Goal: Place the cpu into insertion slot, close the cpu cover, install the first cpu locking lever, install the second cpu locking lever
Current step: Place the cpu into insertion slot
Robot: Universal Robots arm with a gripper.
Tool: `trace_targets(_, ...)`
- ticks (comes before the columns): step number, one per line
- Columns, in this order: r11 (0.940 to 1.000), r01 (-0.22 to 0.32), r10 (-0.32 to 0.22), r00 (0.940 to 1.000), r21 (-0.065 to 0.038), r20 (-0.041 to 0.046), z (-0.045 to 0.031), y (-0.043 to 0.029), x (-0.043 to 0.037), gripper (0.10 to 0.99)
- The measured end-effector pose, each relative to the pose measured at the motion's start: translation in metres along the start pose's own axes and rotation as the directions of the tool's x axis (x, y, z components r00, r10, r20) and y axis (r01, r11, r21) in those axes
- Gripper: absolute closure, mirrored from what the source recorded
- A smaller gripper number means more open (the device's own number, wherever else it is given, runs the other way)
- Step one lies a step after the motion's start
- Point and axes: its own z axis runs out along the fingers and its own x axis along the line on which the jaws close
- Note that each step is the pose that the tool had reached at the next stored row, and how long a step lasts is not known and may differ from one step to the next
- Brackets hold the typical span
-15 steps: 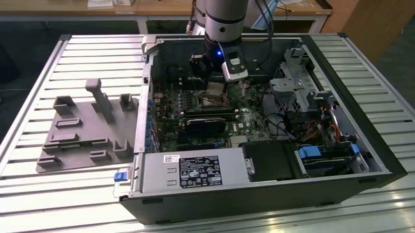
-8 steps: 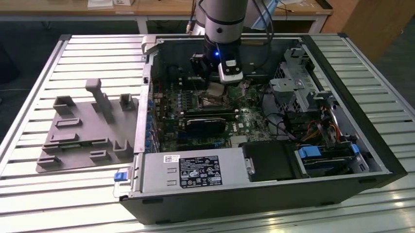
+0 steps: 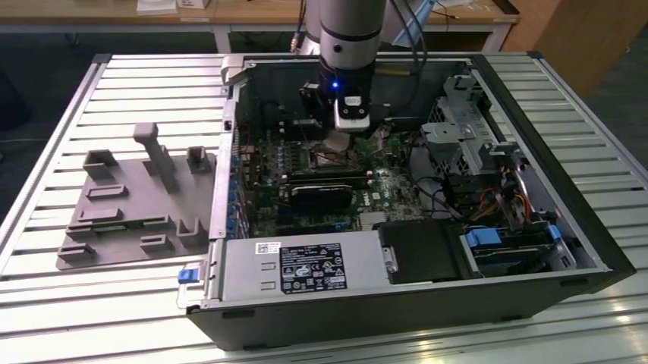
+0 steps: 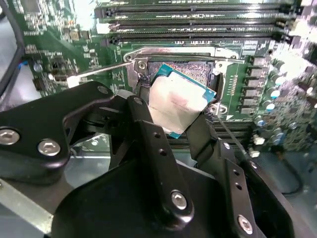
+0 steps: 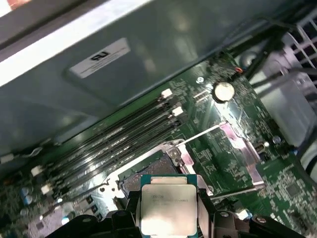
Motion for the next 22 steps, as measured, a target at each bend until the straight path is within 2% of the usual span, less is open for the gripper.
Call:
trace_targets(5,0.9959,-0.091,0.091,0.9959,-0.002,0.0081,0.0017,-0.0001,0.0,0.545)
trace_targets(10,0.9838,-0.179,0.179,0.9837,-0.005,0.0159,0.0031,-0.0003,0.0,0.545)
trace_targets(14,0.9688,-0.248,0.248,0.9685,-0.008,0.0218,0.0043,-0.0004,0.0,0.545)
trace_targets(20,0.9387,-0.344,0.345,0.9383,-0.012,0.03,0.0059,-0.0008,0.0002,0.545)
trace_targets(22,0.9311,-0.364,0.365,0.9306,-0.013,0.0317,0.0062,-0.0016,0.0014,0.545)
